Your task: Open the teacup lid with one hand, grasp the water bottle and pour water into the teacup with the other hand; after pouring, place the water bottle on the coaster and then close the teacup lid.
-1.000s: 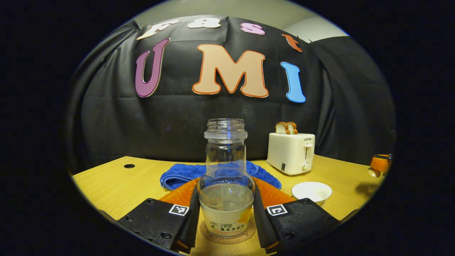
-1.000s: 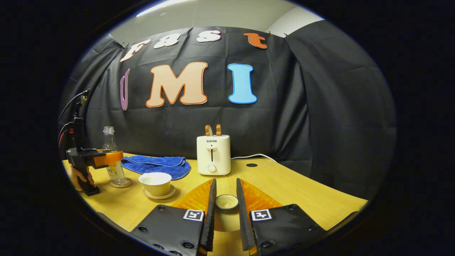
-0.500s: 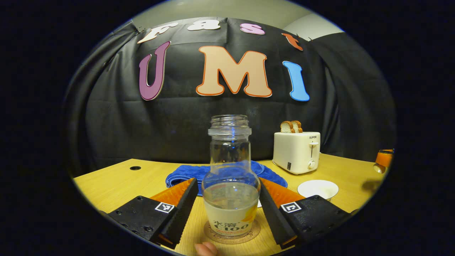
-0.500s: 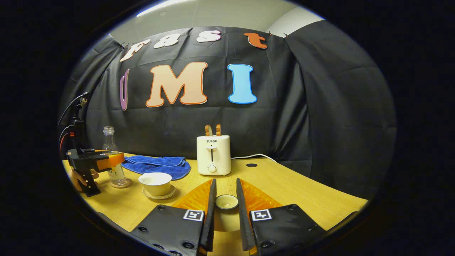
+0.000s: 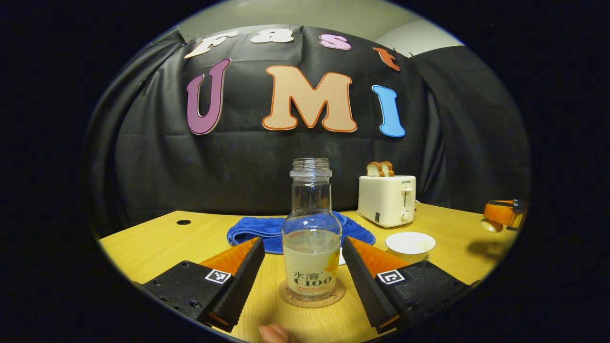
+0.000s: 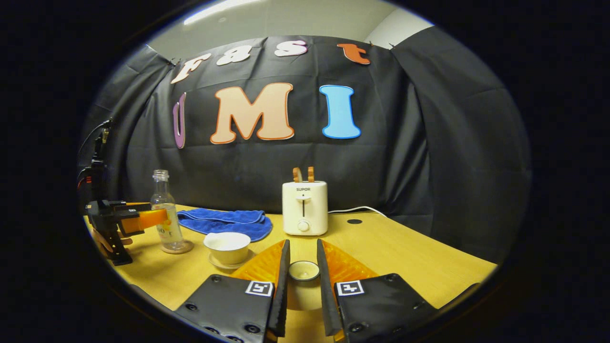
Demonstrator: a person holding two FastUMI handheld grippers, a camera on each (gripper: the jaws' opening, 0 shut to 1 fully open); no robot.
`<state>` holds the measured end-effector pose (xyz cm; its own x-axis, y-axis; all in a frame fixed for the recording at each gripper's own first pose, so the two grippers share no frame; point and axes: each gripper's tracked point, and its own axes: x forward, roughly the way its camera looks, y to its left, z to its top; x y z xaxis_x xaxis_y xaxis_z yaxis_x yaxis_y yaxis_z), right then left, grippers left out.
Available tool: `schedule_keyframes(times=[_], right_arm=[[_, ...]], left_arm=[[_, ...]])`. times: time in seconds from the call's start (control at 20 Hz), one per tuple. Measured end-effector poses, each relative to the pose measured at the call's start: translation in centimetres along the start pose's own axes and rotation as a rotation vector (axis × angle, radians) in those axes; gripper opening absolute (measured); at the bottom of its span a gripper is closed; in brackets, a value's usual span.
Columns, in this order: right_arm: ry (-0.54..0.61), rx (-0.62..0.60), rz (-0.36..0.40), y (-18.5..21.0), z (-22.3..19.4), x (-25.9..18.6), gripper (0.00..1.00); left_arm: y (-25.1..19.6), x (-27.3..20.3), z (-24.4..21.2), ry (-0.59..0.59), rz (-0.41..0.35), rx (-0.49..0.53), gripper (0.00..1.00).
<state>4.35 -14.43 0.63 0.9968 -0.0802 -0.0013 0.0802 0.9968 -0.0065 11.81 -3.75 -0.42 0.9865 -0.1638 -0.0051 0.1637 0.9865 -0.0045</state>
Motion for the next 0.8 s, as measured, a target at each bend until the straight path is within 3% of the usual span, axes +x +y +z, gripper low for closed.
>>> schedule_keyframes(times=[0.35,0.6,0.8], right_arm=[[0.006,0.005,0.153,7.0,-0.4,2.9,0.34],[0.01,0.007,0.159,9.4,-0.6,5.9,0.34],[0.017,0.005,0.137,10.9,-0.8,7.9,0.34]], left_arm=[[3.3,-6.3,0.2,-0.005,0.052,0.004,0.95],[5.6,-8.2,0.2,-0.002,0.124,0.005,0.95],[5.8,-8.6,0.2,-0.002,0.128,0.006,0.95]])
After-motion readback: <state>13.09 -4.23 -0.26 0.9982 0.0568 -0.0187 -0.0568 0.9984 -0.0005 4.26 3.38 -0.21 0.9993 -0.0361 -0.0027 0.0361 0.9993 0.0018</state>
